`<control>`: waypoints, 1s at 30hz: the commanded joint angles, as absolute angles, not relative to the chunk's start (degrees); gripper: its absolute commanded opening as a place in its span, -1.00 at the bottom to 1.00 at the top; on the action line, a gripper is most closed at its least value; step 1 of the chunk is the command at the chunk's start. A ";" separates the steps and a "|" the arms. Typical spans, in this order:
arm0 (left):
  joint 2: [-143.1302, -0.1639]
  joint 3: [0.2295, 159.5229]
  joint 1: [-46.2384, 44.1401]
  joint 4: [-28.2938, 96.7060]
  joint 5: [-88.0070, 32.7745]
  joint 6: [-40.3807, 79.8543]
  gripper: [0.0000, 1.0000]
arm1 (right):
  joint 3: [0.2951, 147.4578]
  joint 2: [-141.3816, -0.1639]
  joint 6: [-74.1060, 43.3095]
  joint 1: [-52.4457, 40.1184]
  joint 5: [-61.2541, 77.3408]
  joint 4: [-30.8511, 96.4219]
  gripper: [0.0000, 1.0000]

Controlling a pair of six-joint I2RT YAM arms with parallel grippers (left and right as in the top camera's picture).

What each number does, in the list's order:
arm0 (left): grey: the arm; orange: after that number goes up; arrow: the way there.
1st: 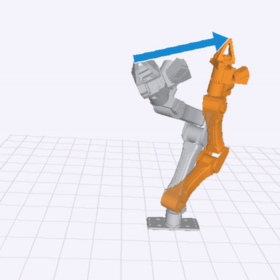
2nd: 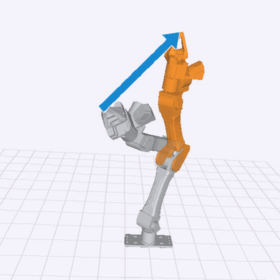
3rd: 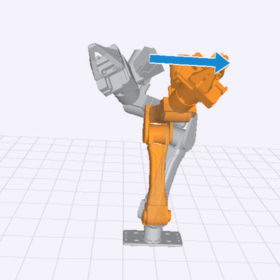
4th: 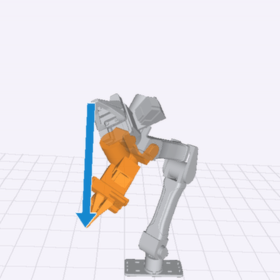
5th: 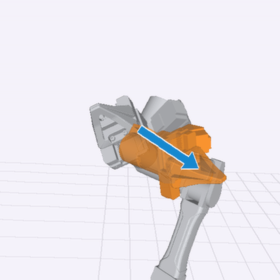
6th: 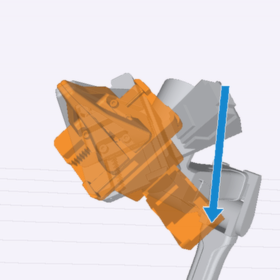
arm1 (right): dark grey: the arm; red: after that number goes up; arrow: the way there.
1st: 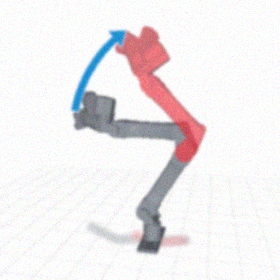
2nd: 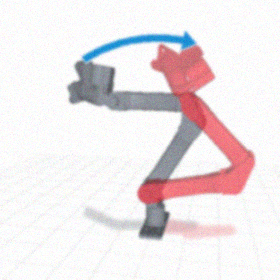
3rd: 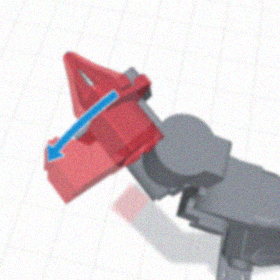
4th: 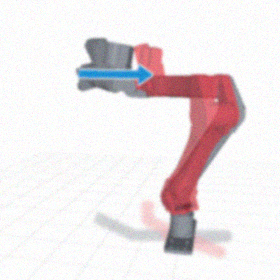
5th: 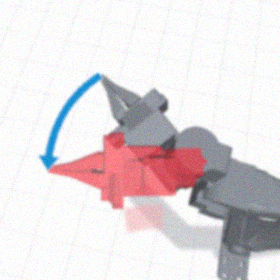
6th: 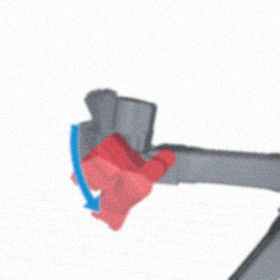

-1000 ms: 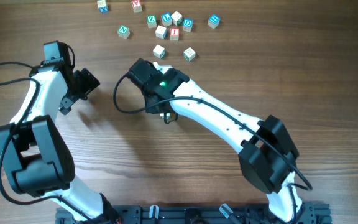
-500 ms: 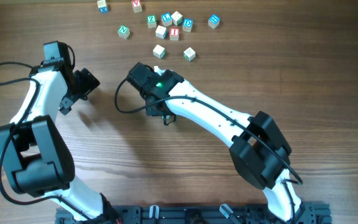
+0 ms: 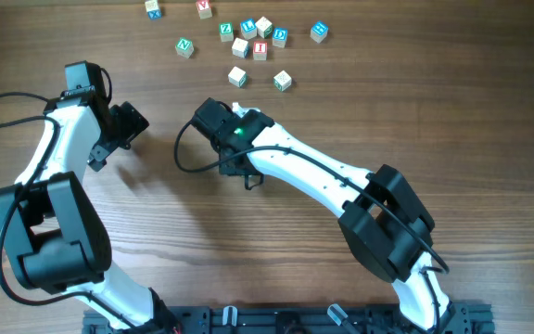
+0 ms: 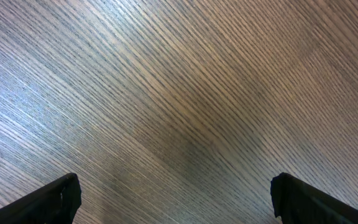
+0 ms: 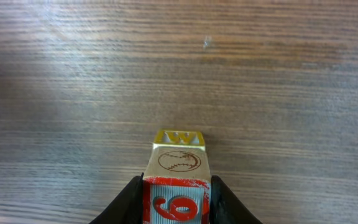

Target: Form a tower

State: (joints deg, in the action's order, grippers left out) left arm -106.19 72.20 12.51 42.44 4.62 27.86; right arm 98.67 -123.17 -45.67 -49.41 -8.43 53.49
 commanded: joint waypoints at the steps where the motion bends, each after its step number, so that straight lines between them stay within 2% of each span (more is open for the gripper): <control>1: -105.10 72.82 12.93 42.46 4.56 27.40 1.00 | 98.24 -124.31 -46.72 -49.34 -8.62 53.32 -0.49; 8: -105.10 72.82 12.93 42.46 4.56 27.40 1.00 | 98.24 -124.31 -48.05 -49.34 -7.46 53.39 -0.47; 11: -105.10 72.82 12.93 42.46 4.56 27.40 1.00 | 98.24 -124.31 -48.03 -49.34 -7.27 53.41 -0.40; 30: -105.10 72.82 12.93 42.46 4.56 27.40 1.00 | 98.24 -124.31 -48.21 -49.12 -7.92 53.58 -0.40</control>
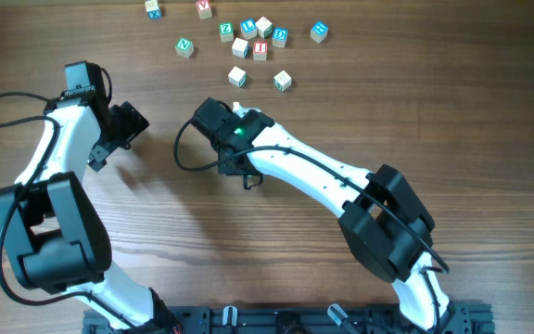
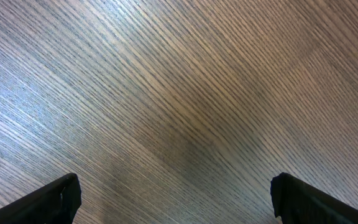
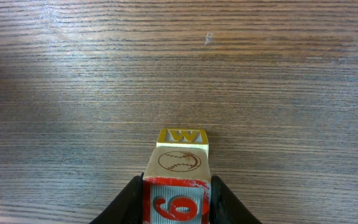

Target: Form a tower

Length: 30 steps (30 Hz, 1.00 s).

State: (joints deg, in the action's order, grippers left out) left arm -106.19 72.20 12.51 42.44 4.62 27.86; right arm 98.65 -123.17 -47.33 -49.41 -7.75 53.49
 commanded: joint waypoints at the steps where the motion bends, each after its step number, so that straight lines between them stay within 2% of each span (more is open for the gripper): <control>1: -105.10 72.82 12.93 42.46 4.56 27.40 1.00 | 98.24 -124.31 -48.21 -49.12 -7.92 53.54 -0.40; 5: -105.10 72.82 12.93 42.46 4.56 27.40 1.00 | 98.24 -124.31 -48.18 -49.12 -7.92 53.43 -0.21; 11: -105.10 72.82 12.93 42.46 4.56 27.40 1.00 | 98.24 -124.31 -48.21 -49.10 -8.16 53.30 -0.30; 20: -105.10 72.82 12.93 42.46 4.56 27.40 1.00 | 98.24 -124.31 -47.99 -49.06 -8.58 53.34 -0.26; 30: -105.10 72.82 12.93 42.46 4.56 27.40 1.00 | 98.24 -124.31 -46.50 -49.06 -8.60 53.19 -0.31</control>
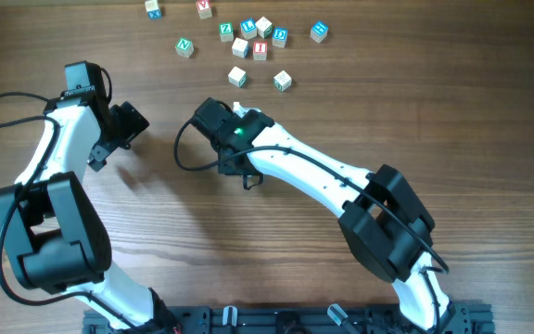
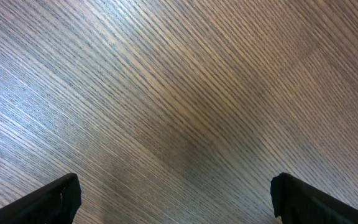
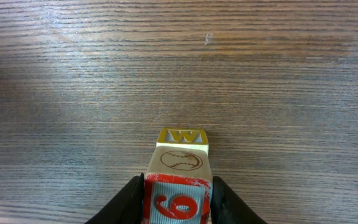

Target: Form a tower

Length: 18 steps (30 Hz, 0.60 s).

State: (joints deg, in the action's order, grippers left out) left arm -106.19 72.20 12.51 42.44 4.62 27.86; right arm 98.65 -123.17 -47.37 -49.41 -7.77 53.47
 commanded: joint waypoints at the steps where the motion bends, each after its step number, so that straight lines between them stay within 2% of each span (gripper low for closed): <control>1: -105.10 72.82 12.93 42.46 4.56 27.40 1.00 | 98.24 -124.31 -46.52 -49.06 -8.60 53.21 -0.30; 4: -105.10 72.82 12.93 42.46 4.56 27.40 1.00 | 98.24 -124.31 -46.52 -49.06 -8.62 53.19 -0.27; 5: -105.10 72.82 12.93 42.46 4.56 27.40 1.00 | 98.24 -124.31 -46.50 -49.06 -8.60 53.19 -0.11; 6: -105.10 72.82 12.93 42.46 4.56 27.40 1.00 | 98.24 -124.31 -46.50 -49.06 -8.62 53.17 0.13; 7: -105.10 72.82 12.93 42.46 4.56 27.40 1.00 | 98.24 -124.31 -46.48 -48.99 -8.62 53.10 0.28; 8: -105.10 72.82 12.93 42.46 4.56 27.40 1.00 | 98.26 -124.31 -46.17 -48.88 -8.84 52.80 0.33; 15: -105.10 72.82 12.93 42.46 4.56 27.40 1.00 | 112.25 -124.27 -33.47 -41.63 -3.75 54.13 0.31; 18: -105.10 72.82 12.93 42.46 4.56 27.40 1.00 | 113.58 -124.29 -26.26 -37.10 -3.79 51.46 0.42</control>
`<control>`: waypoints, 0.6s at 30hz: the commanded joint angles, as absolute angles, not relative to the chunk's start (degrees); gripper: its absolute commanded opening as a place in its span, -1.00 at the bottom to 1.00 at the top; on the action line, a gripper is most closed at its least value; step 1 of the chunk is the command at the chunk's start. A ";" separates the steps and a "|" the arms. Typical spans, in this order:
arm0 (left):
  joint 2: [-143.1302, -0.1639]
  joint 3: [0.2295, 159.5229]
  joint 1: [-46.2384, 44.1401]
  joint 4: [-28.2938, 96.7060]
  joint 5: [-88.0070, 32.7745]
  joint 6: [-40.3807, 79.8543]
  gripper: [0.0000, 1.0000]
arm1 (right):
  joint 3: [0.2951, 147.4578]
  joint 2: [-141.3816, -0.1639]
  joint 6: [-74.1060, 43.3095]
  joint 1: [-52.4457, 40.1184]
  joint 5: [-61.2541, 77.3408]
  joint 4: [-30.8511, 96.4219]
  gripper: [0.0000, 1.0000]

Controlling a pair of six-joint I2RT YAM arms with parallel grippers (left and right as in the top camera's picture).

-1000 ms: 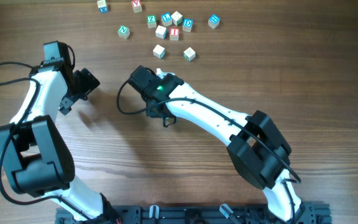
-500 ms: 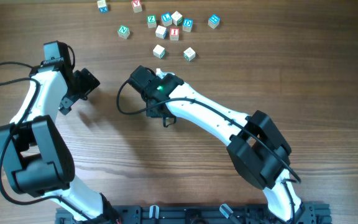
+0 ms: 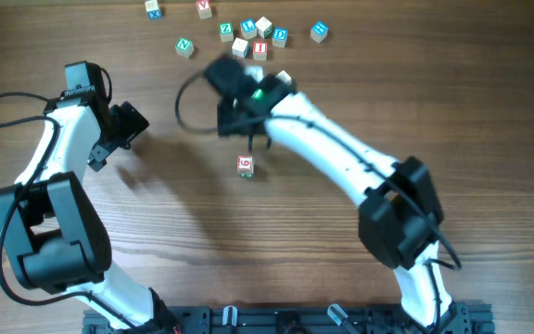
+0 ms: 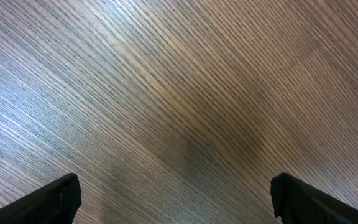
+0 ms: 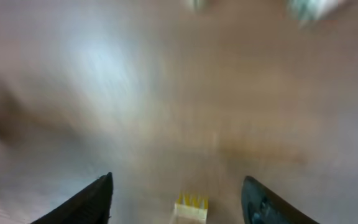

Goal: Form a tower
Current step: 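Lower the 6 block onto the A block and open the right gripper, then reach the right gripper toward the block pile at the far edge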

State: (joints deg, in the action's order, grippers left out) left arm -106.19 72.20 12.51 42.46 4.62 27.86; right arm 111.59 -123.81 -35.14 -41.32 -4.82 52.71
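A block with a red 6 on top (image 3: pixel 245 165) stands alone mid-table; what lies under it is hidden from above. My right gripper (image 3: pixel 248 125) hangs blurred just beyond it, toward the loose blocks. The blurred right wrist view shows my right gripper (image 5: pixel 179 200) open, its fingers (image 5: pixel 98 200) wide apart, with a yellow-marked block (image 5: pixel 191 208) at the bottom edge between them, untouched. Far to the left, my left gripper (image 3: pixel 123 125) is open over bare wood, and the left wrist view shows that gripper (image 4: pixel 176 199) holding nothing.
Several loose letter blocks (image 3: pixel 248 37) lie scattered along the table's far edge, with one green-lettered block (image 3: pixel 184 46) to their left and a blue one (image 3: pixel 319 32) to the right. The right arm (image 3: pixel 341 158) runs diagonally from the lower right.
My right gripper was shut on the red 6 block, which sat on the yellow W block. It is now open and has moved up and toward the far blocks, leaving the 6 block standing.
At each earlier moment my right gripper stayed shut on the red 6 block, holding it on the yellow W block mid-table. The left arm never moved. Now the right gripper is open and away, and the 6 block stands by itself.
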 commanded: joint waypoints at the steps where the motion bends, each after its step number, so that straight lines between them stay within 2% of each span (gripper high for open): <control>1: -105.10 72.82 12.93 42.46 4.56 27.40 1.00 | 113.34 -124.42 -23.86 -35.90 -3.79 50.65 0.44; 9: -105.10 72.82 12.93 42.46 4.56 27.40 1.00 | 111.83 -128.64 -1.23 -28.16 -0.47 41.60 0.48; 12: -105.10 72.82 12.93 42.46 4.56 27.40 1.00 | 111.83 -131.52 4.95 -27.42 -0.32 37.41 0.27; 18: -105.10 72.82 12.93 42.46 4.56 27.40 1.00 | 111.83 -137.21 6.02 -25.96 -0.32 30.81 0.23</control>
State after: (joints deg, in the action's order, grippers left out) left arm -106.19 72.20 12.51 42.44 4.62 27.88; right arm 112.09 -134.58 3.81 -27.18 -1.30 32.25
